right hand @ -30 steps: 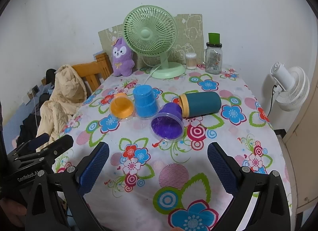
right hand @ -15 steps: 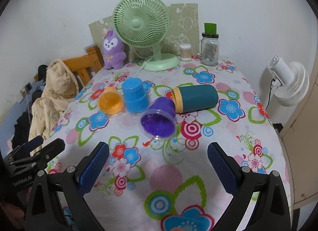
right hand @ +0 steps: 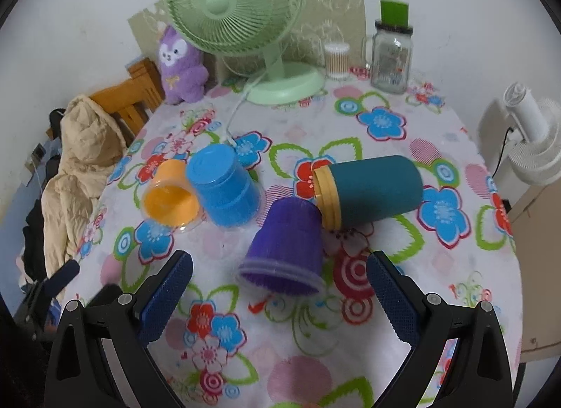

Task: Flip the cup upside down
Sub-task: 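Move the right gripper to the purple cup and close on it, then lift the purple cup with the right gripper toward the left gripper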

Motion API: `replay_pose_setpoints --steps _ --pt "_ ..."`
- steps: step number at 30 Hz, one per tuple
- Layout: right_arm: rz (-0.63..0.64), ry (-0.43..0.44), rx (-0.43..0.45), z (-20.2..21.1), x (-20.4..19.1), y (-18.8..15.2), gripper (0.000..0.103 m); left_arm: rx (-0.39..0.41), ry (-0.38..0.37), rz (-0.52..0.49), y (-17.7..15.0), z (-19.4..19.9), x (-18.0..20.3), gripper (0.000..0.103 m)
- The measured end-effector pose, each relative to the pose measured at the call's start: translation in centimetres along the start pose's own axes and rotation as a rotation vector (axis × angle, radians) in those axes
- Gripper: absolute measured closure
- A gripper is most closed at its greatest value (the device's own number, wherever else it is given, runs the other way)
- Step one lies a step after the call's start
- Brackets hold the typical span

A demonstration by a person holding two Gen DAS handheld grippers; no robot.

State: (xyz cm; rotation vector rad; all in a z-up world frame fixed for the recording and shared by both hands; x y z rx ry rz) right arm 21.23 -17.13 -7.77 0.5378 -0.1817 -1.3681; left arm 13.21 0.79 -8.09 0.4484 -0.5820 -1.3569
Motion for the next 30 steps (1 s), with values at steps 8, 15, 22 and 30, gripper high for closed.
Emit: replay_pose_setpoints --steps 8,15,22,30 --pt "-0.128 0.066 -0.158 -5.1 1.8 1.5 0.003 -0.023 -0.005 -0.006 0.5 -1.6 0.3 0.0" --pt "-0.156 0.103 -0.229 -7.6 2.5 1.1 0.015 -0.033 -0.002 0.007 0.8 -2.3 -0.1 0.0" --pt "-0.133 0.141 -0.256 -7.9 1.7 0.3 0.037 -0.038 -0.008 0.008 0.4 -2.1 0.0 0.0" --pt "-0.089 0.189 -0.225 -5.1 -0.4 -1.2 0.038 -0.032 -0.035 0.02 -0.8 -0.2 -0.3 0.0"
Point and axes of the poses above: each gripper's, at about its wrist camera, not at the fingertips, and z roughly against the way its jaws point, x to its right, y to its top, the point moved 6 cm from there along -z, roughly the way its jaws point, and after that the axes turned 6 degrees about -x, right-handed, at the moved point
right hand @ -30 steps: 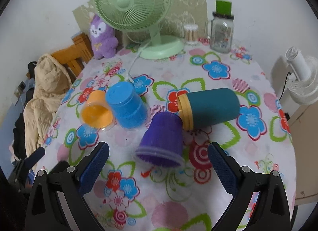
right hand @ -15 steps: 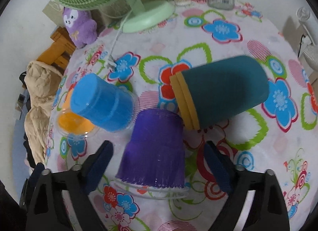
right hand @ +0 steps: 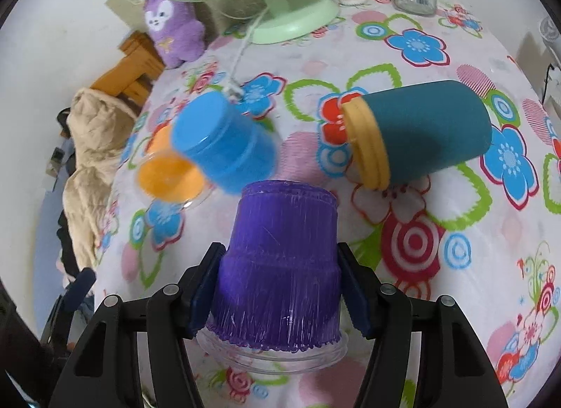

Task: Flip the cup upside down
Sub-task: 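Lift the purple cup with the right gripper toward the left gripper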

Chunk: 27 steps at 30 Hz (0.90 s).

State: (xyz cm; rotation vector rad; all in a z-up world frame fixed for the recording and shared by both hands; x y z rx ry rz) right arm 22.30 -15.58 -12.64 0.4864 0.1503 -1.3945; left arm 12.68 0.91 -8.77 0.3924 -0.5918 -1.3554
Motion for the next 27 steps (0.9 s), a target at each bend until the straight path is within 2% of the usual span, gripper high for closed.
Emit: replay_pose_setpoints --steps 7,16,27 --pt "0.056 0.015 -0.027 0.9 -2.3 -4.5 0.037 -0.002 -0.025 0.02 -2.5 2.4 -0.7 0.0" --pt "0.062 0.002 -0.067 0.5 -3.1 -10.5 0.037 -0.046 -0.032 0.059 -6.7 3.9 -2.1 0.0" --pt "0.057 -0.035 -0.097 -0.4 -3.1 -12.5 0.033 -0.04 -0.039 0.069 -8.2 5.2 -2.3 0.0"
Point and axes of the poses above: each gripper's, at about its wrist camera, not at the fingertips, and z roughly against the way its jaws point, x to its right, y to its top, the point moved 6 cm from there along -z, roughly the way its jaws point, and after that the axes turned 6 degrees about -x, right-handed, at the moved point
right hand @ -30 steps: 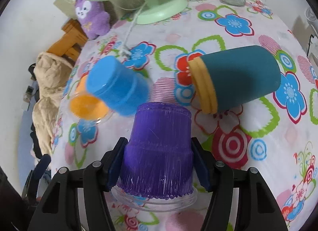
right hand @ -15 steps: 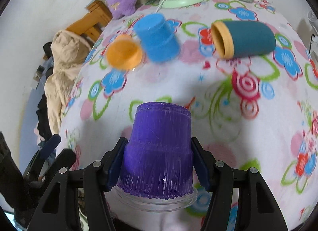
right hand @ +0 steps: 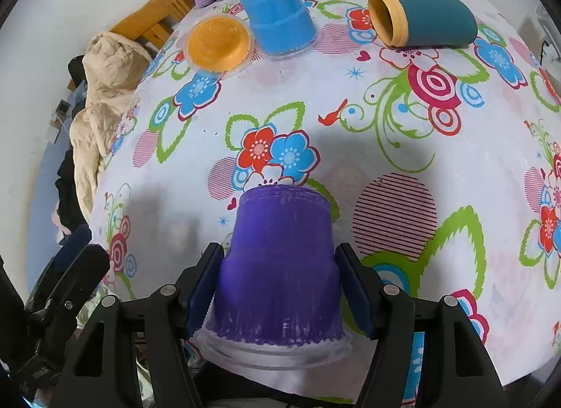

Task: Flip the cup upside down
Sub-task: 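Lift the purple cup with the right gripper toward the left gripper, then close the left gripper on the purple cup while the right gripper opens and withdraws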

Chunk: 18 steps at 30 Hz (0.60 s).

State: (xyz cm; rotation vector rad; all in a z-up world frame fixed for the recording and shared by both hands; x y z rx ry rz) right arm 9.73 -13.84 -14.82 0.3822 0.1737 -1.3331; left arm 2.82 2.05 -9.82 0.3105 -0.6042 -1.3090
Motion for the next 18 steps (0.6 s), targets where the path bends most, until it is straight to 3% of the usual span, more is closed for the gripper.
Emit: replay_pose_setpoints --steps 3,18 --pt "0.009 -0.023 0.021 0.6 0.1 0.0 0.022 0.001 0.003 0.001 0.0 0.1 0.0 0.0" --pt "0.016 -0.057 0.138 5.8 2.0 -0.4 0.019 0.002 -0.009 -0.054 1.8 -0.3 3.5 0.0"
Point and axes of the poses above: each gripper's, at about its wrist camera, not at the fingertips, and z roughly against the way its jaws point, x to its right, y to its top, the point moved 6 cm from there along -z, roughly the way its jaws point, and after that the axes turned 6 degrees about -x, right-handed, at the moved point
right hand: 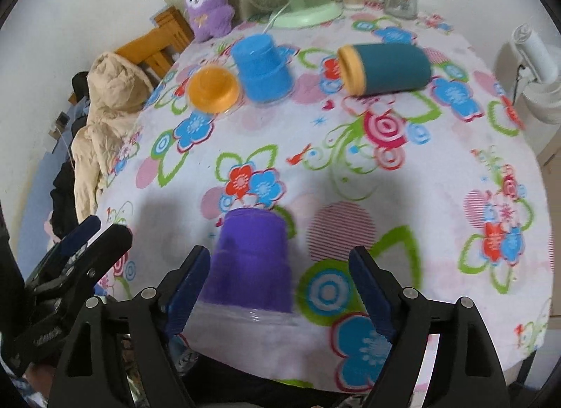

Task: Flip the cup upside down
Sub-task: 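Close the left gripper on the purple cup while the right gripper opens and withdraws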

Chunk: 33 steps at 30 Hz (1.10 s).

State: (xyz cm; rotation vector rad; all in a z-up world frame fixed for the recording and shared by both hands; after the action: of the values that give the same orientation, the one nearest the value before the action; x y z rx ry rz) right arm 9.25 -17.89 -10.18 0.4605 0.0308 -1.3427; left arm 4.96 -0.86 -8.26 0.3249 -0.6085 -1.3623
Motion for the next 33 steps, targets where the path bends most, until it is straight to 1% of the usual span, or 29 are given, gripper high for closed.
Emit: replay_pose_setpoints --steps 3,6,8,10,12,15,17,19,20,23,25,27,33 --pt "-0.024 -0.005 0.027 1.1 1.7 -0.3 0.018 -0.033 -0.019 -0.024 0.3 -1.1 1.7 0.0" --pt "-0.056 -0.001 0.038 1.6 3.5 -0.6 0.018 -0.085 -0.041 -0.051 0.5 -2.7 3.7 0.0" --pt "-0.086 0.004 0.045 1.7 5.0 -0.9 0.018 -0.124 -0.038 -0.07 0.5 -3.9 4.9 0.0" --pt "-0.12 0.018 0.057 1.9 6.5 -1.0 0.018 -0.189 -0.012 -0.099 0.3 -5.5 5.8 0.0" --pt "-0.143 0.029 0.061 1.9 7.5 -1.1 0.018 -0.241 0.048 -0.126 0.3 -7.2 6.4 0.0" --pt "-0.171 0.043 0.063 1.6 8.9 -1.4 0.018 -0.303 0.075 -0.161 0.1 -8.9 7.0 0.001" --pt "-0.188 0.058 0.064 1.4 9.7 -1.4 0.018 -0.353 0.073 -0.161 -0.2 -9.8 7.0 0.005" --pt "-0.203 0.074 0.066 1.1 10.3 -1.3 0.018 -0.405 0.065 -0.165 -0.6 -10.6 7.1 0.018" --pt "-0.208 0.079 0.067 1.1 10.6 -1.4 0.018 -0.42 0.07 -0.169 -0.7 -10.9 7.2 0.02" --pt "-0.22 0.095 0.065 0.6 11.1 -1.1 0.018 -0.438 0.079 -0.175 -0.9 -11.3 7.3 0.029" --pt "-0.218 0.104 0.061 0.4 11.1 -0.9 0.018 -0.448 0.079 -0.18 -0.9 -11.3 7.5 0.043" --pt "-0.212 0.11 0.057 0.2 11.1 -0.8 0.018 -0.442 0.078 -0.179 -0.7 -11.2 7.6 0.047" --pt "-0.197 0.128 0.054 -0.1 10.4 -0.5 0.018 -0.426 0.056 -0.17 -0.1 -10.7 7.7 0.047"
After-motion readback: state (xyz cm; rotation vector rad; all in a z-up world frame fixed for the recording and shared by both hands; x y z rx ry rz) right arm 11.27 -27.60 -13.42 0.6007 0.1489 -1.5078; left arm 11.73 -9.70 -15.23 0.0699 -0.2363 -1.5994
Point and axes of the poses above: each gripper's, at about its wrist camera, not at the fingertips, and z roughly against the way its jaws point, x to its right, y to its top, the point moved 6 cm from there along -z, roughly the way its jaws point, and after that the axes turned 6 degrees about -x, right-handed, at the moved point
